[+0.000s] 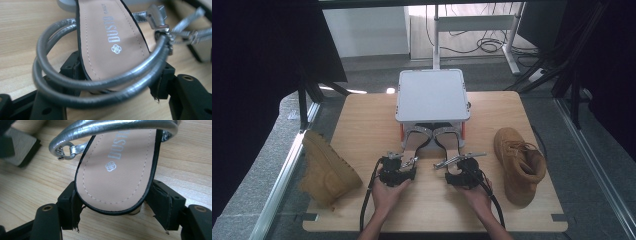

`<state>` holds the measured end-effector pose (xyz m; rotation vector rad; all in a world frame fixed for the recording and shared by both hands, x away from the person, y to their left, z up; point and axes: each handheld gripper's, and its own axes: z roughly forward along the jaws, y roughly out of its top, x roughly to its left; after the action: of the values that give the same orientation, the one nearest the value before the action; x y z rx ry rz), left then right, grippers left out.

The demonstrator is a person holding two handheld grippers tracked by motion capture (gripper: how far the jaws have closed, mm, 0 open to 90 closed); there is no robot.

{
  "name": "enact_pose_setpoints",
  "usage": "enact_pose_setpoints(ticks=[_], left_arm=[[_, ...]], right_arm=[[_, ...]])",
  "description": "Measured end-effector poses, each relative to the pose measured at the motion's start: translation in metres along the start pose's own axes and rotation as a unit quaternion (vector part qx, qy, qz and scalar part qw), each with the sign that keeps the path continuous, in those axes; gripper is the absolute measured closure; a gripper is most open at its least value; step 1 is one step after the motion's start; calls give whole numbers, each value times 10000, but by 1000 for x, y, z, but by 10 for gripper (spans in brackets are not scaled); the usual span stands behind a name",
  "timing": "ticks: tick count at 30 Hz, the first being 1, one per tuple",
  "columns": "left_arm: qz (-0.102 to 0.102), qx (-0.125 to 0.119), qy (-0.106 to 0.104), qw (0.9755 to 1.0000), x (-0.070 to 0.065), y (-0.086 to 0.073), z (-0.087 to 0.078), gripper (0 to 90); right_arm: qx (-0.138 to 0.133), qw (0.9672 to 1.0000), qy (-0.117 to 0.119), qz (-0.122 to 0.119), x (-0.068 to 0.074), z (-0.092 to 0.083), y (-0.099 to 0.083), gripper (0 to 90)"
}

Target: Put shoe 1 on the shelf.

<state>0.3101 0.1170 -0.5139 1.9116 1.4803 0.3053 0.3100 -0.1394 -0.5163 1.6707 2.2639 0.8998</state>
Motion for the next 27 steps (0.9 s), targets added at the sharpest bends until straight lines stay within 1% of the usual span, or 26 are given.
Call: enact_pose_setpoints(ticks=[4, 6, 8, 10, 12, 16, 17, 18, 21, 22, 26, 27], left_arm=[[-79, -79, 24, 9999, 0, 2, 3, 390], [-133, -59, 22, 9999, -1, 3, 6, 392], [-136, -28, 54, 9999, -2, 6, 8, 392], [-213, -41, 25, 9998, -1, 10, 8, 393], [-248, -60, 51, 9997, 0, 15, 7, 394], [-395, -108, 50, 9992, 1, 26, 7, 399], [-376, -111, 72, 9992, 2, 28, 7, 400], [-430, -114, 43, 9990, 2, 31, 8, 401], [-482, -92, 44, 9988, 3, 36, 10, 402], [-533, -87, 42, 9985, 3, 37, 11, 402], [-534, -74, 70, 9985, 3, 41, 15, 402], [-561, -71, 68, 9984, 2, 42, 17, 402]], right_arm=[[-1, 10000, -3, -14, 1, 0, 0, 320], [1, 10000, -6, -17, 1, 0, 0, 321], [8, 10000, -12, -25, 1, 0, 0, 324], [45, 10000, -27, -36, 0, 0, 1, 327], [50, 10000, -25, -45, 0, 0, 1, 328], [59, 10000, -8, -50, 0, 0, 1, 328], [60, 10000, -7, -52, 0, 0, 1, 328], [61, 10000, -7, -54, 0, 0, 1, 328], [64, 10000, 4, -54, 0, 0, 1, 329], [75, 9999, 7, -68, 0, -1, 1, 329], [68, 10000, 11, -62, 0, 0, 2, 329], [69, 10000, 10, -64, 0, 0, 2, 329]])
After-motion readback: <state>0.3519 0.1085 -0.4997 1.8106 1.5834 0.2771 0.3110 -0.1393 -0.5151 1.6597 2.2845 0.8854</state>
